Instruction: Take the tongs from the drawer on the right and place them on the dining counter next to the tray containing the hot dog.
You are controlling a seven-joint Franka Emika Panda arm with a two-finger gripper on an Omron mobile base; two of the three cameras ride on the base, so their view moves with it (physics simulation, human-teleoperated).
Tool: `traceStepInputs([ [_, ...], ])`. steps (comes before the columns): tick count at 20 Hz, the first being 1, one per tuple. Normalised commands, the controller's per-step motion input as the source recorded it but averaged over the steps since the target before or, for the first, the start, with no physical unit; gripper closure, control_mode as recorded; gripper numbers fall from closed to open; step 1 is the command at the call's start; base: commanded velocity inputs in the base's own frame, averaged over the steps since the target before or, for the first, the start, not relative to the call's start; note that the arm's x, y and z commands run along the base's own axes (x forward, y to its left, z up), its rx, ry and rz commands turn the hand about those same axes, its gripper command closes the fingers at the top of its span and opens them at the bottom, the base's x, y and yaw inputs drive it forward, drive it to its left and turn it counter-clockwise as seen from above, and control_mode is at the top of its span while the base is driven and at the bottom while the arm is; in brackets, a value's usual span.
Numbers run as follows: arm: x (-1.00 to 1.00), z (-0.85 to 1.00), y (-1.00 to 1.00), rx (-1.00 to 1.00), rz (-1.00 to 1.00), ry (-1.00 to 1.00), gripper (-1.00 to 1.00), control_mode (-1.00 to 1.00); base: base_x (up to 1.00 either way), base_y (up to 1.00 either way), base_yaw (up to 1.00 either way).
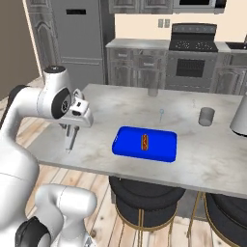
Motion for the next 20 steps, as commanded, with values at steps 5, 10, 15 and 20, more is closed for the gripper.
traceStepInputs([
  [5, 0.54, -0.06, -0.15, 0.0, 0.0, 0.1, 1.0, -1.0, 0.0, 0.0, 0.0],
  [10, 0.6, -0.18, -0.04, 0.0, 0.0, 0.04, 1.0, -1.0, 0.0, 0.0, 0.0],
  [15, 0.71, -0.4, -0.11, -0.05, 0.0, 0.01, 1.0, -1.0, 0.0, 0.0, 0.0],
  [20, 0.61, -0.54, -0.11, -0.11, -0.02, 0.0, 1.0, -1.0, 0.0, 0.0, 0.0],
])
